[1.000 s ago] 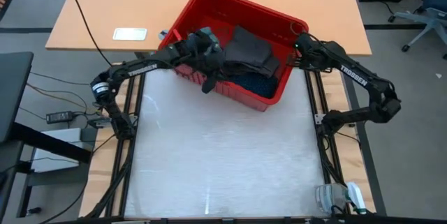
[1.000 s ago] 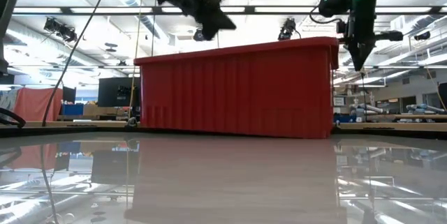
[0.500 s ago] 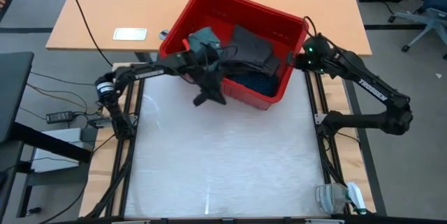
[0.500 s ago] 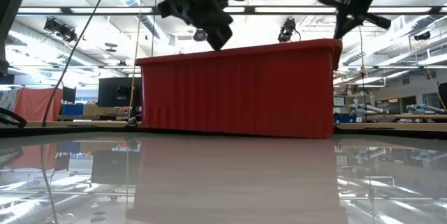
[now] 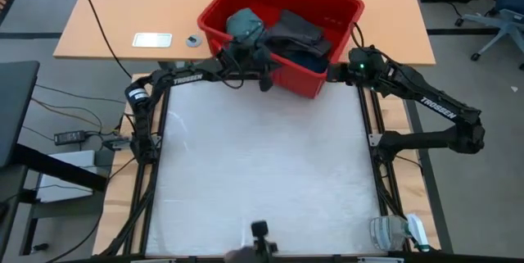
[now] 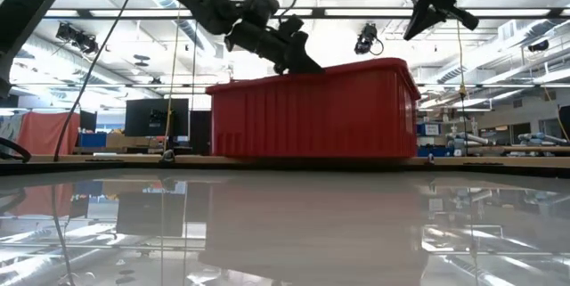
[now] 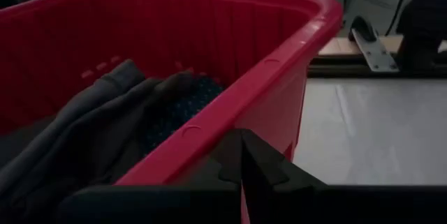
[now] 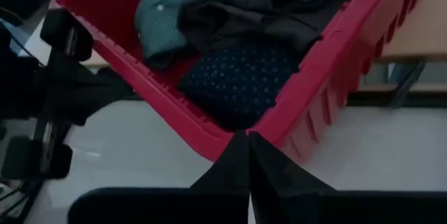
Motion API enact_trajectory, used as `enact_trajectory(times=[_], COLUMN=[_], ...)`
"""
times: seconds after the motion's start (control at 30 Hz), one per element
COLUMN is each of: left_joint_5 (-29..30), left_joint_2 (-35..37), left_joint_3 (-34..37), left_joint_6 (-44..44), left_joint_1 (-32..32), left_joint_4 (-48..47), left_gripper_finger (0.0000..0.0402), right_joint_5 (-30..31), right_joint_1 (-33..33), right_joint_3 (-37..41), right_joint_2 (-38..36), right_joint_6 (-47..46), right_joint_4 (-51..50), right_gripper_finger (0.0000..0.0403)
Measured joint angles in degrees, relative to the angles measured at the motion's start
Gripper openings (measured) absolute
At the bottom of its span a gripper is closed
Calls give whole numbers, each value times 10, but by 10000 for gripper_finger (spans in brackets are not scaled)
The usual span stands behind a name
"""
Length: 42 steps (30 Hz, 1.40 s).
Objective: Fold laundry
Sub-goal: Adjust the red bin, then return to Home Position
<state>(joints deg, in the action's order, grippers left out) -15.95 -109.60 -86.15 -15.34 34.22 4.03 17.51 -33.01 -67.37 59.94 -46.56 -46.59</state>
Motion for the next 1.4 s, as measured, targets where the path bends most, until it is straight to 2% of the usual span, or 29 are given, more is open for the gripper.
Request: enact_trajectory(times=[0.07,0.13,0.33,0.43,0.53,0.63,0.83,0.97,1.03,1.1,1.17,1.23,1.33,1.4], left_joint_5=[-10,-18,12,4,-5,-13,-17,-25,-35,-56,-85,-108,-110,-108], left_joint_2=[-1,1,77,131,164,191,226,254,265,273,285,309,354,385], left_joint_3=[0,0,6,2,2,4,9,32,52,74,89,94,94,94], left_joint_6=[5,8,32,35,37,33,47,64,72,79,94,114,129,136], left_joint_1=[15,25,53,67,72,69,69,72,71,65,53,47,48,51], left_joint_4=[7,7,-55,-93,-164,-235,-314,-297,-298,-296,-290,-285,-265,-263], left_gripper_finger=[4,4,4,4,4,4,4,4,4,4,4,4,2,2], right_joint_5=[15,0,-157,-203,-169,-89,19,20,19,-12,-70,-161,-302,-364], right_joint_1=[5,7,33,52,40,5,-89,-147,-157,-156,-142,-120,-81,-51], right_joint_3=[0,0,0,-1,-1,0,2,-3,-1,1,0,-1,0,-2], right_joint_2=[1,6,38,70,119,159,184,194,200,194,169,141,92,60], right_joint_6=[3,5,21,56,91,106,198,254,263,270,292,323,355,345], right_joint_4=[5,0,-45,-31,3,60,182,231,217,214,224,247,295,335], right_gripper_finger=[3,3,2,2,2,2,2,2,2,2,2,2,3,3])
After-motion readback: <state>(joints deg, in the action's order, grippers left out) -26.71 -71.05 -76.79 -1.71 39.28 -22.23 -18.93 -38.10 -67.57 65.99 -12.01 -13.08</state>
